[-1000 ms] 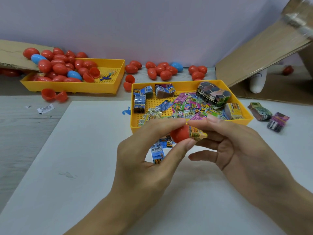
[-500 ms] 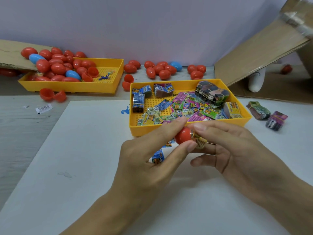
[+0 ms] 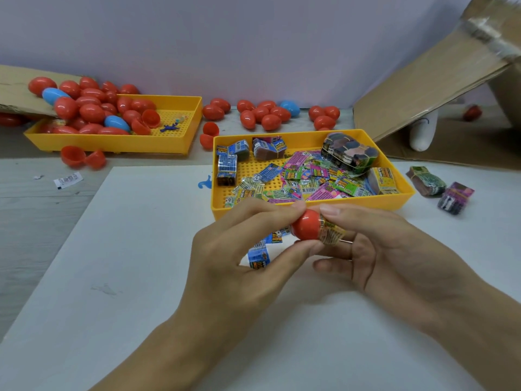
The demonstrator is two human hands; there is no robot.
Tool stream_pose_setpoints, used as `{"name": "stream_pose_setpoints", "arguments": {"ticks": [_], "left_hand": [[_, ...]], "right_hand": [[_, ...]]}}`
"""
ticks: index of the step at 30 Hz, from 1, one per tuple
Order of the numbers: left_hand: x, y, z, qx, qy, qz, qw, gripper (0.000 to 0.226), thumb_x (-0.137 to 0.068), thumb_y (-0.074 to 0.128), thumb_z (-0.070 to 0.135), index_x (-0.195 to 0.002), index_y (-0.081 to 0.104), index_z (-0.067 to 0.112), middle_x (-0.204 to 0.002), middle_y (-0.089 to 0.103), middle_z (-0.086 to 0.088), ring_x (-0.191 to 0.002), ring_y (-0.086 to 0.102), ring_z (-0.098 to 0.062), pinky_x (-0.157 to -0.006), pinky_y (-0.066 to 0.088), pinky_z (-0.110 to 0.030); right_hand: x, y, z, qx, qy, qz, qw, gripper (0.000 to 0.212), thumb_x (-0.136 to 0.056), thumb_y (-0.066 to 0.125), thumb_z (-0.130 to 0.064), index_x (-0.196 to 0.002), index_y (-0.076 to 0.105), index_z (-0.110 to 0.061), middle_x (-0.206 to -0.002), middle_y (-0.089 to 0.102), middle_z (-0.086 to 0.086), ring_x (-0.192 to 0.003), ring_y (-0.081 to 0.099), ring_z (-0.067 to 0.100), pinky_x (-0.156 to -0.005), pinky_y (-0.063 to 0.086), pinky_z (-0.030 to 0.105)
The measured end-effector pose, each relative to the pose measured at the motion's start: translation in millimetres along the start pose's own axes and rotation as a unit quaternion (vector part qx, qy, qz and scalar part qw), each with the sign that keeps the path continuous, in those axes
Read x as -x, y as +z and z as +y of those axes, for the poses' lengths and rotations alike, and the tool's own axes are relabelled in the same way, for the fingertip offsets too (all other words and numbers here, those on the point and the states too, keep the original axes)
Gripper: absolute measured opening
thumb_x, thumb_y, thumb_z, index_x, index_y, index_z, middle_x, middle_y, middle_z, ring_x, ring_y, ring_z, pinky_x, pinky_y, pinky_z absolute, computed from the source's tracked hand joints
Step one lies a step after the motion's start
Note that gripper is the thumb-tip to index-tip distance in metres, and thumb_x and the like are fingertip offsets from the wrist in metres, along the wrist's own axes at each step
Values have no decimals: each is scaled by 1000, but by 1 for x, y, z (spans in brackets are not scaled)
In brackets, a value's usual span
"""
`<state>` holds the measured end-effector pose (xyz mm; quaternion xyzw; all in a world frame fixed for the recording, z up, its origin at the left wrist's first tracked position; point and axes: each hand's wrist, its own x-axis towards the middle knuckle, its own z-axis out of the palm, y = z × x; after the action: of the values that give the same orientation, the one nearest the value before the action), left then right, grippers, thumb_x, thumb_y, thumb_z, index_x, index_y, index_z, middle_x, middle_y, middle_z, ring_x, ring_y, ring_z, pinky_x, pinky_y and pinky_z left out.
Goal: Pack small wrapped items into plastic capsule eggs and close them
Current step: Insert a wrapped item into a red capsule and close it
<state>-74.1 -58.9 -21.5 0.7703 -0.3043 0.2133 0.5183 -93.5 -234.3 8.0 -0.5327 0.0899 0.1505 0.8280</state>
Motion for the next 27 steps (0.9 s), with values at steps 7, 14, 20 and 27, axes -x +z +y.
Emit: {"name": "stream_pose_setpoints", "arguments": {"ticks": [7,14,20,27], "left_hand": [[-2,1,3,20,-16,-6,1000,36,-78,75,23,-111,72,10,-92,68,-4,-87,67,-13,-77,53,-26],[0,4,0,58,-41,-26,997,48,-81,78,26,-125,65,10,-99,64,-1,-94,65,-20,-81,54,-33],[1,5,-6,127,-89,-9,988,42,-80,78,28,-120,68,22,-97,66,1,-95,66,-27,-85,55,-45],[1,3,-4,193,-140,28,971,31,-75,80,30,-105,71,28,-100,73,6,-96,72,-18,-83,57,-24]], "right_hand": [[-1,-4,-1,-31,35,-25,999,25,-71,80,-15,-95,79,-9,-95,75,15,-68,72,17,-57,58,26],[-1,-2,-1,-68,53,4,996,30,-63,77,-21,-90,80,-9,-97,74,22,-72,74,22,-57,59,27],[1,-1,-2,-53,56,4,997,24,-66,75,-27,-86,81,-14,-94,76,16,-68,74,20,-58,59,30],[0,3,5,139,-151,125,971,32,-68,83,-46,-75,75,-16,-84,74,1,-82,70,12,-63,58,28]]}}
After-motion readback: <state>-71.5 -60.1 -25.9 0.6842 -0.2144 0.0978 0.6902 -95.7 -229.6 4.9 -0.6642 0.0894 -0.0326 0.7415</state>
